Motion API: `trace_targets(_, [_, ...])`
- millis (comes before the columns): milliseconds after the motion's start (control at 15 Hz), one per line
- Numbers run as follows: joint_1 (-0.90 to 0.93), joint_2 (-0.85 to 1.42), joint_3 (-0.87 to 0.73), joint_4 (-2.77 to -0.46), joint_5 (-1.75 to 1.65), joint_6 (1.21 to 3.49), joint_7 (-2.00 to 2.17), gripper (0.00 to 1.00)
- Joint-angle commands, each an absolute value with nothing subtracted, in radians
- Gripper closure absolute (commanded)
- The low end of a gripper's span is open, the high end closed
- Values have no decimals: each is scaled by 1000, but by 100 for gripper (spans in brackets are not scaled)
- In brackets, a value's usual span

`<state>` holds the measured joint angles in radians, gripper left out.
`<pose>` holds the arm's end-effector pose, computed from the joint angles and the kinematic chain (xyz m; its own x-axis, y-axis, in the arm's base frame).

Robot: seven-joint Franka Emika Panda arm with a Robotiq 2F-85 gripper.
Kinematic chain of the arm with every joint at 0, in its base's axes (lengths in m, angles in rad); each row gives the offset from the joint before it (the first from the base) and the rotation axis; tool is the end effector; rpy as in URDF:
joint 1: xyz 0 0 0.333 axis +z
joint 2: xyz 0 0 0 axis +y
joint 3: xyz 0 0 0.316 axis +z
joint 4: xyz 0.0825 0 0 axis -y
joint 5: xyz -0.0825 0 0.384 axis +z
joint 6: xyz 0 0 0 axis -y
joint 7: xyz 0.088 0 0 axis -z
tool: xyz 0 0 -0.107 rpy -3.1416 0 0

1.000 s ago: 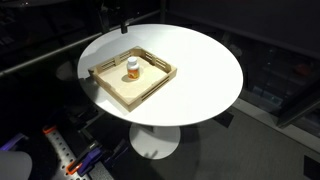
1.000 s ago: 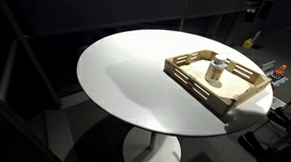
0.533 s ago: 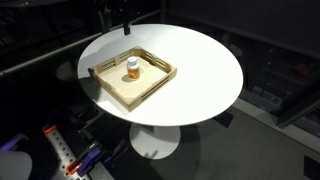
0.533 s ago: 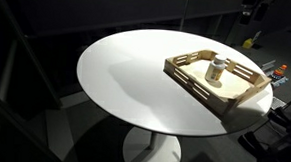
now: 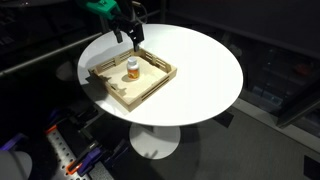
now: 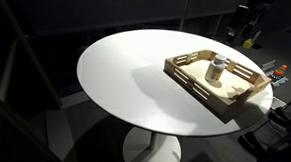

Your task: Place the bottle's lid on the tray

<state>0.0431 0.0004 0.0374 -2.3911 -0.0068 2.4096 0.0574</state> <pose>0.4931 0.0397 0.3189 0.9994 0.0281 0.0183 0.0281 -0.9996 0.0036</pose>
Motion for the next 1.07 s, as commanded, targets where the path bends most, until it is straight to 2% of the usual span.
trace_targets(0, [30,30,25,-2416,-21,2497,83,0])
trace_targets(1000, [49,158,30,-2364,-18,2545,77,0])
